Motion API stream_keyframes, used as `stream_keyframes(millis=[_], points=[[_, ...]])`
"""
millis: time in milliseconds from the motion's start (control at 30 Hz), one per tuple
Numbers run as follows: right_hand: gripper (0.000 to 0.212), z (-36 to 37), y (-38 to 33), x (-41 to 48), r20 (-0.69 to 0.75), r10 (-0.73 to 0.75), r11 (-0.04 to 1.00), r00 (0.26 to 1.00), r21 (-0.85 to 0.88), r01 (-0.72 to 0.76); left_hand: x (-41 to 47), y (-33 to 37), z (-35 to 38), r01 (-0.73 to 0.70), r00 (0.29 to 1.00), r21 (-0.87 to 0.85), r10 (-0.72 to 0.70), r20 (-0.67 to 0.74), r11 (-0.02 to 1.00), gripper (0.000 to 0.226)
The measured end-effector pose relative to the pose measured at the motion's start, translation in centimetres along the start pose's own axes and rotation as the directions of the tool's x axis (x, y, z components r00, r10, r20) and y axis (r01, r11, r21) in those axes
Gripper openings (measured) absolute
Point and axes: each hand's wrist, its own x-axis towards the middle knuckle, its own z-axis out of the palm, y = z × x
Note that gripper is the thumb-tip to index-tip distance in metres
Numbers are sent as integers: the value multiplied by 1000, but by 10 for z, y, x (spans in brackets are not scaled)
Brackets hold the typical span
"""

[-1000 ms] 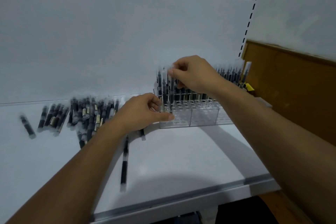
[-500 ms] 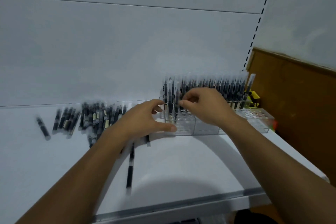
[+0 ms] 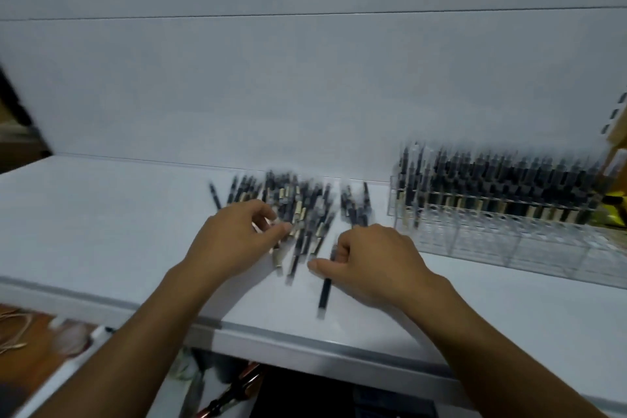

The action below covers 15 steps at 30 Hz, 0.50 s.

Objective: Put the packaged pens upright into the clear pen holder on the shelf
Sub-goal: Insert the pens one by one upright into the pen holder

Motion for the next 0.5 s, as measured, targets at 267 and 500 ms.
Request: stream_keyframes(millis=[267,500], points=[[22,19,2,-9,-76,125,967,989,234,-104,-3,4,3,157,971,146,-179,156,977,79],[23,21,5,-8,-142,198,897,970,426,-120,0,25,11,178,951,186,-218,220,966,81]])
